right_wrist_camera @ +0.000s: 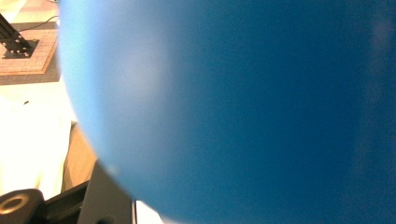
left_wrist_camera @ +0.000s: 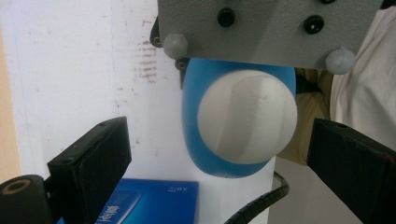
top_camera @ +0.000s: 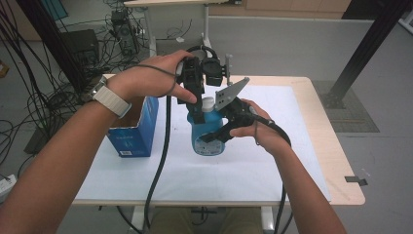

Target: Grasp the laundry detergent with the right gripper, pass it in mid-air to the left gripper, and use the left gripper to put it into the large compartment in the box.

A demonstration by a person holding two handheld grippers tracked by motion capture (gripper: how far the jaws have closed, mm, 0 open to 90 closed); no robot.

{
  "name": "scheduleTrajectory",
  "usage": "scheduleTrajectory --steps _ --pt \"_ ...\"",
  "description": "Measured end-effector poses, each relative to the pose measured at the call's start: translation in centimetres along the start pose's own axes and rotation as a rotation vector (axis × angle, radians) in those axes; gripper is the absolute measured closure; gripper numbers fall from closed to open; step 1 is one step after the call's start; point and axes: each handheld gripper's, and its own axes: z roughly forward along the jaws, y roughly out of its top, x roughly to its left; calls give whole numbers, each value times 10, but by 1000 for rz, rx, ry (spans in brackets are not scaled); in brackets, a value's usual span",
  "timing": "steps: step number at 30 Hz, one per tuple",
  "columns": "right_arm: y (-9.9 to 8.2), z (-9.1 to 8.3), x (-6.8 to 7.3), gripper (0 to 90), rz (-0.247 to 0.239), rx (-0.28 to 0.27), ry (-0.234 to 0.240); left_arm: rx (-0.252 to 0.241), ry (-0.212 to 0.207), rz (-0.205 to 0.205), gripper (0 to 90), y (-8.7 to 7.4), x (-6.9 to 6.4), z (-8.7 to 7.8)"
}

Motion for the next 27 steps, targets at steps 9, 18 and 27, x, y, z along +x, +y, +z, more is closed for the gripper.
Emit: scheduleTrajectory --steps 9,18,27 --pt "0 0 0 437 3 9 -2 -2 -3 -2 68 -1 0 2" --pt "0 1 -1 436 3 8 -2 -5 -4 -6 68 -3 -1 3" --pt "1 1 0 436 1 10 -8 -6 -5 -6 69 -4 -1 3"
